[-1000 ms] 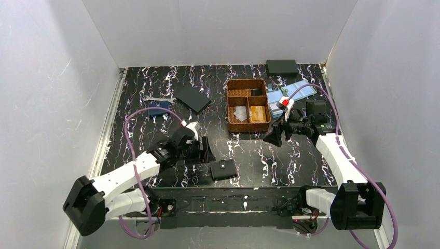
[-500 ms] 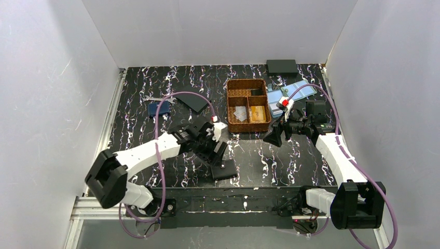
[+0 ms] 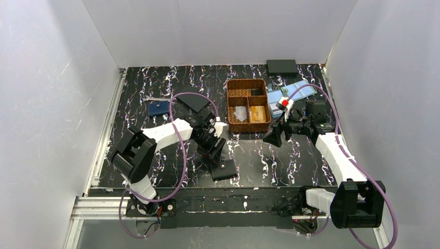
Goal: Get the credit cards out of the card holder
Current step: Open the card holder at the center of the board.
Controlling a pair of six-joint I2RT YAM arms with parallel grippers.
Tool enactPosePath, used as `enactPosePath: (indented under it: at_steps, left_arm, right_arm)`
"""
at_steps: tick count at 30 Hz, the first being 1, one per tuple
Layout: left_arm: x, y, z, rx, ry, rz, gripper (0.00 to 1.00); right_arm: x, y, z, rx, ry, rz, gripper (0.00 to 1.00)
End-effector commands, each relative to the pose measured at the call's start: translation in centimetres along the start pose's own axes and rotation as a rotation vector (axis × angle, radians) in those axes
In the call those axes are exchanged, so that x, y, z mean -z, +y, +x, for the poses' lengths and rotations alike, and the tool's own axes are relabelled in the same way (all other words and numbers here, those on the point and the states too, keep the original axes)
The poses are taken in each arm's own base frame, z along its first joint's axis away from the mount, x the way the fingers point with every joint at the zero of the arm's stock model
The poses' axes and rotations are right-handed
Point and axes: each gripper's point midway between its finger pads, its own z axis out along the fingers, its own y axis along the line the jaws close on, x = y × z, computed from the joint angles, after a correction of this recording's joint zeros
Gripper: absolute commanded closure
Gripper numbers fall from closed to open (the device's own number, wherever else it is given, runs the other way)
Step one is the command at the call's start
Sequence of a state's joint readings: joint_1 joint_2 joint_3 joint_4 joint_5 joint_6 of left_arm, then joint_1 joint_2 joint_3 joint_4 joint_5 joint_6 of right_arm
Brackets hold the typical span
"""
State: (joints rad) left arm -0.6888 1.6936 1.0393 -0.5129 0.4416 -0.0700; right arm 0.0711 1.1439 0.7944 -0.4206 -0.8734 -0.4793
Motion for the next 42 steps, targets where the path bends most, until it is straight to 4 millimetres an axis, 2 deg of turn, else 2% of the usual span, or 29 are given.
enactPosePath:
  at_steps: [1,5,13,15,18,19,23,25,27,31,32,35,38,42]
  left_arm:
    - [0.7,-1.9,-0.7,0.032,0.005,0.157,0.46]
    - [0.2,-2.0,-0.3,0.076,0.034,0.203,0.55]
    - [-0.7,-1.4,0.3,0.115,0.078,0.200,0.67]
    - [-0.7,-1.4,0.4,0.124,0.082,0.198,0.73]
    - [-0.8,-1.2,0.6,0.135,0.084,0.181,0.76]
    - [-0.8,-1.1,0.6,0.139,0.083,0.178,0.78]
    - [-0.9,-1.4,1.1,0.161,0.072,0.193,1.00]
    - [-0.9,-1.6,1.3,0.175,0.056,0.204,1.00]
    - [-0.9,-1.8,1.3,0.207,0.015,0.215,1.00]
    - [-0.7,-2.0,-0.3,0.338,-0.177,0.279,1.00]
    - [-0.8,-2.0,0.0,0.386,-0.200,0.279,1.00]
    - [-0.2,-1.4,-1.6,0.483,-0.354,0.251,1.00]
    - [0.8,-0.4,-2.8,0.587,-0.532,0.183,1.00]
    - [0.9,-0.7,-3.8,0.682,-0.660,0.129,1.00]
  right_arm:
    - [0.3,0.2,-0.7,0.024,-0.020,-0.018,0.02]
    - [0.3,0.2,-0.7,0.025,-0.019,-0.017,0.02]
    - [0.3,0.3,-0.7,0.024,-0.020,-0.018,0.02]
    - [0.3,0.3,-0.7,0.025,-0.020,-0.019,0.02]
    - [0.3,0.3,-0.8,0.027,-0.021,-0.016,0.02]
    - [0.3,0.3,-0.8,0.026,-0.021,-0.017,0.02]
    - [0.3,0.3,-0.8,0.028,-0.022,-0.017,0.02]
    - [0.3,0.3,-0.8,0.028,-0.023,-0.017,0.02]
    - [0.3,0.3,-0.8,0.029,-0.023,-0.018,0.02]
    - [0.2,0.8,-0.8,0.016,-0.027,-0.045,0.02]
    - [0.2,0.9,-0.7,0.012,-0.029,-0.055,0.02]
    - [-0.3,1.6,-0.5,-0.003,-0.022,-0.094,0.02]
    - [-1.4,2.6,0.1,-0.002,0.008,-0.140,0.02]
    - [-3.4,4.5,1.5,0.012,0.075,-0.219,0.02]
